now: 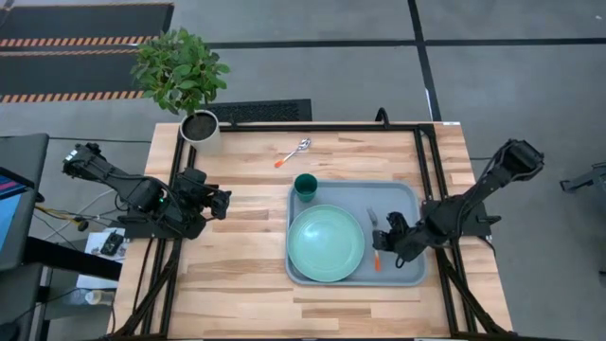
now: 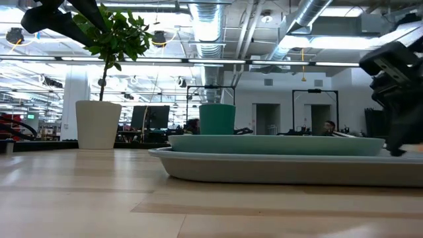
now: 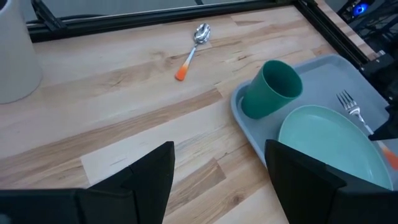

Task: Pick and place plate/cup/fork/spoon on tray
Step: Put the orange fork on the blue tray to the right of the green plate

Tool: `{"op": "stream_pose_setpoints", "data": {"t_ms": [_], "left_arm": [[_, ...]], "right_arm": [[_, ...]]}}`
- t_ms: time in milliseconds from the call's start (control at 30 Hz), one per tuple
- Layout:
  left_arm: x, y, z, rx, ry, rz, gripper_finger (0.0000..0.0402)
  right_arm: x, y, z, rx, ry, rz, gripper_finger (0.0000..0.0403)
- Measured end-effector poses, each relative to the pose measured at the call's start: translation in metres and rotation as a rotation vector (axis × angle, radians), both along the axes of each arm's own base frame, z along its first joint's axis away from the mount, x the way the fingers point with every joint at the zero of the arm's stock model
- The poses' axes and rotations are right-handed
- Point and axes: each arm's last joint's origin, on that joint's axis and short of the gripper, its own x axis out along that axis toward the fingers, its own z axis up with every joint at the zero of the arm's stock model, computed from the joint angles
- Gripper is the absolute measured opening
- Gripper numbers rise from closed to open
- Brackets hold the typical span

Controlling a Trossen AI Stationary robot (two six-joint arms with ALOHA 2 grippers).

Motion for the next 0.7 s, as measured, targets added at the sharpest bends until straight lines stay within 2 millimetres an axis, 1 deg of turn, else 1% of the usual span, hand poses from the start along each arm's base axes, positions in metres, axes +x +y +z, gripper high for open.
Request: {"op": "stream_pose_setpoints", "data": {"t_ms": [367, 600, 700], "left_arm": [[0.0, 0.0, 0.0, 0.001, -0.001, 0.001, 0.0238], [0.0, 0.0, 0.0, -0.004, -0.006, 0.007, 0.0238], [0.0, 0.0, 0.0, -0.004, -0.006, 0.007, 0.0238]], "right_arm": [[-0.003, 0.008, -0.014, 0.0, 0.036, -0.084, 0.0006], [0.0, 0.01, -0.013, -0.024, 0.018, -0.018, 0.0006], [0.0, 0.01, -0.013, -0.021, 0.021, -0.015, 0.0006]]}}
